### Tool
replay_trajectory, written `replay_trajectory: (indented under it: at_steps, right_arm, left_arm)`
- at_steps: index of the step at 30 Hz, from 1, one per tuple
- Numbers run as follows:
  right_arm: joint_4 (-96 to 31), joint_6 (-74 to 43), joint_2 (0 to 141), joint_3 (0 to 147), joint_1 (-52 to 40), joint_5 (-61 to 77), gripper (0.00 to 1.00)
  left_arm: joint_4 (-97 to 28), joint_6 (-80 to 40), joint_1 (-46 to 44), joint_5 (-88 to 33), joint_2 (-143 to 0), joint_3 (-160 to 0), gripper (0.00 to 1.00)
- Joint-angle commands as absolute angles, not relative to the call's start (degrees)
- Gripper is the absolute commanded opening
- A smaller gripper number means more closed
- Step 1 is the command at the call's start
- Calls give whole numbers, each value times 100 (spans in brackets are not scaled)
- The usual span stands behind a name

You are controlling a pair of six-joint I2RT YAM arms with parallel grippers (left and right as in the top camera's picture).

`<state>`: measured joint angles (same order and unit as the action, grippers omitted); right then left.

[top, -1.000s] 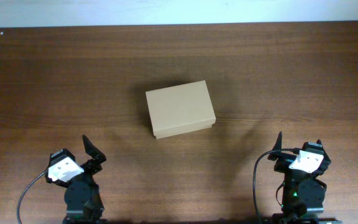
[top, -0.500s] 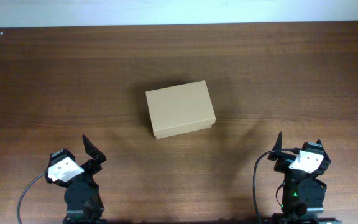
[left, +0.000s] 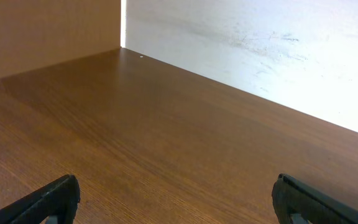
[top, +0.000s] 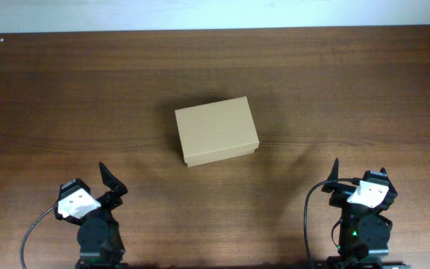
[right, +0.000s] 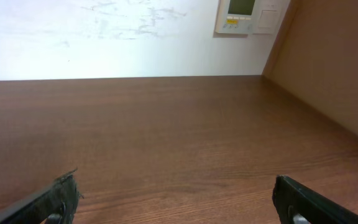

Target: Pack container

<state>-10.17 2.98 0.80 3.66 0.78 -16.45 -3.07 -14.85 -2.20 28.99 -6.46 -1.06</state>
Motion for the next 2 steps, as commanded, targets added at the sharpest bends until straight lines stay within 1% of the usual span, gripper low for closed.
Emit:
replay_trajectory:
  at_steps: [1,2]
  right_arm:
    - [-1004,257,14,316,115,-1610,99]
    - [-1004,257,14,316,115,-1610,99]
  left_arm:
    - [-276,-1496,-248,2941,-587,-56,100]
    - [-276,-1496,-248,2941,-587,-56,100]
